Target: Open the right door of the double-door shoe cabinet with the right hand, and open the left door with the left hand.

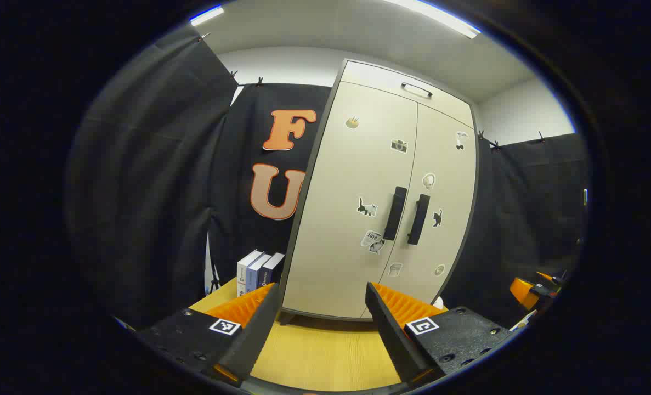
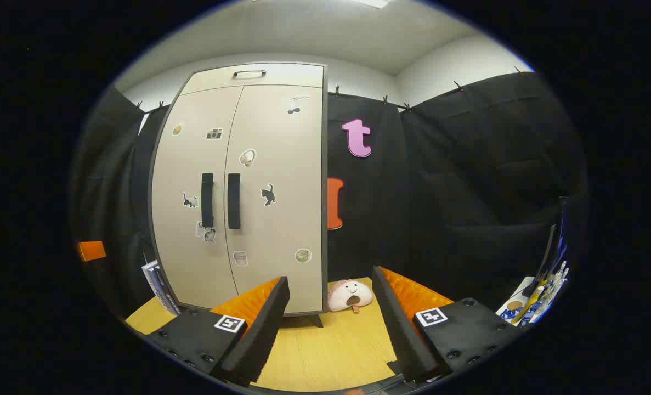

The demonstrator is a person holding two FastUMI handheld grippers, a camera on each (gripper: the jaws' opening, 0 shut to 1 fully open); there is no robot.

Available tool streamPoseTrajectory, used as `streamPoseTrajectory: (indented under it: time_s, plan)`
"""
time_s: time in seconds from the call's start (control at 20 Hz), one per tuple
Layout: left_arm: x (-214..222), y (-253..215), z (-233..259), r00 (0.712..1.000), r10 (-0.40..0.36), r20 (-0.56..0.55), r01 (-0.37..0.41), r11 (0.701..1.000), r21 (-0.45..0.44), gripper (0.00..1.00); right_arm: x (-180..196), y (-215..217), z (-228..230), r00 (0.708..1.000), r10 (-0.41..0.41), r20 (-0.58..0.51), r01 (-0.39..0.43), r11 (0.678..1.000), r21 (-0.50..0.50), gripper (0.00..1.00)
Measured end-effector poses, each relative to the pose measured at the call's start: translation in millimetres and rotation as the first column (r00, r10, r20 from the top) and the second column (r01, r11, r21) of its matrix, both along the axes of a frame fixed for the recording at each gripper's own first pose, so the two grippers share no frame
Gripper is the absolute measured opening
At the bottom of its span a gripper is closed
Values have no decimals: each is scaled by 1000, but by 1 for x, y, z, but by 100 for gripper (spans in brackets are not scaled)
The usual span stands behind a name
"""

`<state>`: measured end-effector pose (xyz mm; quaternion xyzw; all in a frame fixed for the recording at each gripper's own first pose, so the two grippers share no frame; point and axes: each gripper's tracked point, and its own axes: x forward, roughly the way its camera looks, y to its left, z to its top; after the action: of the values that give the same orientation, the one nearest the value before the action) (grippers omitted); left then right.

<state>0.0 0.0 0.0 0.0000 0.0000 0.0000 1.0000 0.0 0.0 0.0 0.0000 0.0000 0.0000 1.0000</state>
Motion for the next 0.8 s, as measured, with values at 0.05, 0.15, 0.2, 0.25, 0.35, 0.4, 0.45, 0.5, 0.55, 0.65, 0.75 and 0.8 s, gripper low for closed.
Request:
streamPoseTrajectory:
  time_s: [0.05,0.15,0.2,0.25,0.35,0.4,0.45,0.5,0.55,0.65,0.75,0.8]
  plan:
    - [2,-1,3,1000,-5,7,5,1000,8,95,-1,1,1,1000,0,1,0,1000,0,90]
    - [4,-6,6,1000,-17,14,16,1000,24,95,-3,2,2,1000,-6,7,6,1000,-7,97]
    - [4,-8,7,1000,-23,15,23,999,29,95,-5,2,3,1000,-7,10,7,1000,-12,97]
    - [5,-11,7,999,-29,13,29,999,30,95,-6,3,4,1000,-6,12,6,1000,-14,97]
    - [4,-14,9,999,-38,15,38,999,29,95,-8,4,4,1000,0,14,0,1000,-11,97]
    - [4,-15,9,999,-38,15,37,999,30,95,-9,5,3,1000,2,12,-1,1000,-10,97]
    - [4,-15,9,999,-37,13,37,999,32,95,-8,5,3,1000,5,8,-5,1000,-11,97]
    - [3,-16,9,999,-38,12,37,999,35,95,-8,7,2,1000,8,4,-8,1000,-11,97]
    - [3,-16,9,999,-35,12,35,999,37,95,-8,9,2,1000,12,1,-12,1000,-11,97]
    - [3,-14,10,1000,-26,15,26,999,41,95,-10,12,3,1000,25,4,-25,1000,-13,97]
    - [3,-14,11,1000,-18,18,17,999,39,95,-11,12,2,1000,28,6,-28,999,-19,97]
    - [2,-16,11,1000,-19,15,18,999,39,95,-12,11,2,1000,27,5,-27,999,-22,97]
